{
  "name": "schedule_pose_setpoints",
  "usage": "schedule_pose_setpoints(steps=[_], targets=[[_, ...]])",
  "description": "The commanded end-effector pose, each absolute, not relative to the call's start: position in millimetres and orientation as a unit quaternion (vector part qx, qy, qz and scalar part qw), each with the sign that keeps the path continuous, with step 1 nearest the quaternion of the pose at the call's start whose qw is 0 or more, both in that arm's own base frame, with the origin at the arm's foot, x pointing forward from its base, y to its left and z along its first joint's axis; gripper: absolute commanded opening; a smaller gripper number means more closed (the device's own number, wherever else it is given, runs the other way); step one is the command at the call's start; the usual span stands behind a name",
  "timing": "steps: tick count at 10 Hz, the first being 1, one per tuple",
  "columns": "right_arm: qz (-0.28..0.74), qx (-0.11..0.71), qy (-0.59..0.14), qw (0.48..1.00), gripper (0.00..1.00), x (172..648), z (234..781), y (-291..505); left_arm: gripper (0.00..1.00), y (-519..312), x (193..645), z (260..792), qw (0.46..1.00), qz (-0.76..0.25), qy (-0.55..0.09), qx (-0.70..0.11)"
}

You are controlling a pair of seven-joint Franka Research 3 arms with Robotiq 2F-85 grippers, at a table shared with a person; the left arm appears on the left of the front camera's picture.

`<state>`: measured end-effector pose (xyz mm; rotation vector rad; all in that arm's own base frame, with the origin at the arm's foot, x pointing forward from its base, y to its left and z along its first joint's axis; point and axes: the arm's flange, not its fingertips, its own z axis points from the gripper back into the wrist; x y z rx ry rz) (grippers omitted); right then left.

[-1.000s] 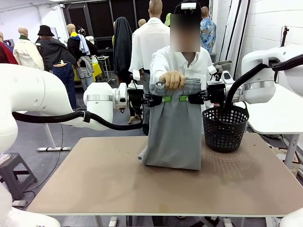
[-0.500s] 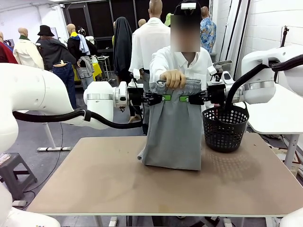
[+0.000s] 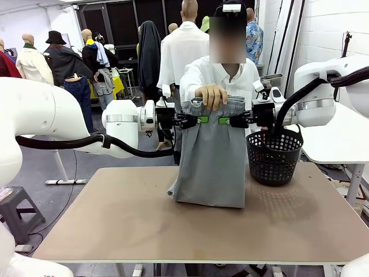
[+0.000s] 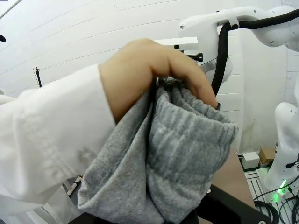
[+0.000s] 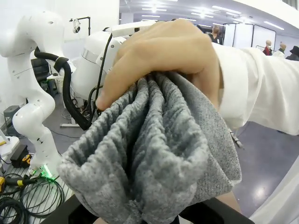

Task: Fold the training pants.
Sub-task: Fold the Training pants in half.

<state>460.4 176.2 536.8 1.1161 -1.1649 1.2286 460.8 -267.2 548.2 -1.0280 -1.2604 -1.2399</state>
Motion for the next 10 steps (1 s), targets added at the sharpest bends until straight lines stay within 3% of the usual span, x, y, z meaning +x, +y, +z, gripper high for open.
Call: schedule_pose_setpoints(steps=[1,10], targets=[[0.512,0.472,-0.487,0.528,0.0,459.2,539.9,177.3,0.0,-267.4,456.4,548.5,0.508,-0.516,-0.536,-0.434],[0.512,0.472,-0.487,0.528,0.0,459.2,539.9,177.3,0.0,-267.4,456.4,548.5,0.508,-0.516,-0.536,-0.434]])
